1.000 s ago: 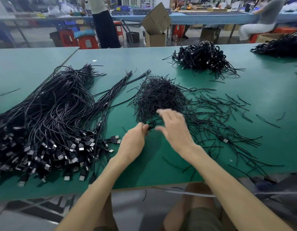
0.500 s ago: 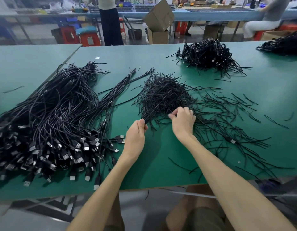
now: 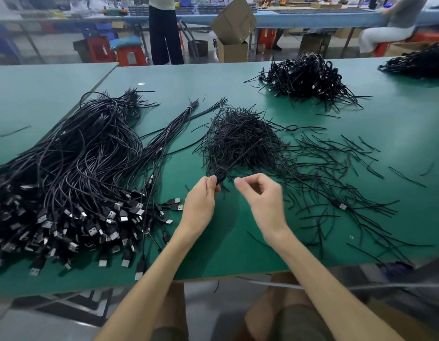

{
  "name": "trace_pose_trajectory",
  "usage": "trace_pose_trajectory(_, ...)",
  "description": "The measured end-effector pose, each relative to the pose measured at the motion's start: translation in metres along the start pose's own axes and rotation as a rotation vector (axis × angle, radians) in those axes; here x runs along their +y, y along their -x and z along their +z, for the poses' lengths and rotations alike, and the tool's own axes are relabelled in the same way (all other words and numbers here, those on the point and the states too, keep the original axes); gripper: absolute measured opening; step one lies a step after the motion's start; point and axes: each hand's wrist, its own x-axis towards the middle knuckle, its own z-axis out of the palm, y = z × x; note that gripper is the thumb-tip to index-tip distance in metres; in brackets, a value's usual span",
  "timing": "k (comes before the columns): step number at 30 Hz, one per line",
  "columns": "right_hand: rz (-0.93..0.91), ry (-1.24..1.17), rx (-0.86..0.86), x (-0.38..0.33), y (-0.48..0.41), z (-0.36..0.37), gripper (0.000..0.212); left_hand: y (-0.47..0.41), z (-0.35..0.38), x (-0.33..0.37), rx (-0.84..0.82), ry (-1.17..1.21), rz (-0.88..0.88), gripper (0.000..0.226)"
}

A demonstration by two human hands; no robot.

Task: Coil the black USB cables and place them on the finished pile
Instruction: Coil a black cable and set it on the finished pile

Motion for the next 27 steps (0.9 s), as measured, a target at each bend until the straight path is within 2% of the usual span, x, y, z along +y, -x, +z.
trace_pose_trajectory(9, 0.037, 0.007, -0.038, 0.015, 0.006, 0.025, 0.014, 0.009, -0.004, 0.009, -0.086, 0.168, 0.072, 0.042)
trace_pose_trajectory(14, 0.036, -0.025, -0.188, 0.014, 0.005, 0.014, 0.010, 0.009, -0.007, 0.010, -0.085, 0.257, 0.028, 0.042)
trace_pose_trajectory(17, 0.081, -0.051, -0.311, 0.011, -0.003, 0.002, 0.028, 0.010, -0.008, 0.011, -0.124, 0.302, 0.005, 0.046)
trace_pose_trajectory(21, 0.036, -0.102, -0.625, -0.002, -0.019, -0.005, 0.073, 0.012, -0.013, 0.009, -0.194, 0.387, -0.014, 0.059)
trace_pose_trajectory(23, 0.001, -0.016, -0.673, -0.006, -0.025, -0.003, 0.065, 0.013, -0.013, 0.009, -0.213, 0.418, -0.003, 0.056)
trace_pose_trajectory(27, -0.022, 0.054, -0.554, -0.003, -0.020, 0.000, 0.038, 0.016, -0.010, 0.011, -0.206, 0.459, -0.013, 0.046)
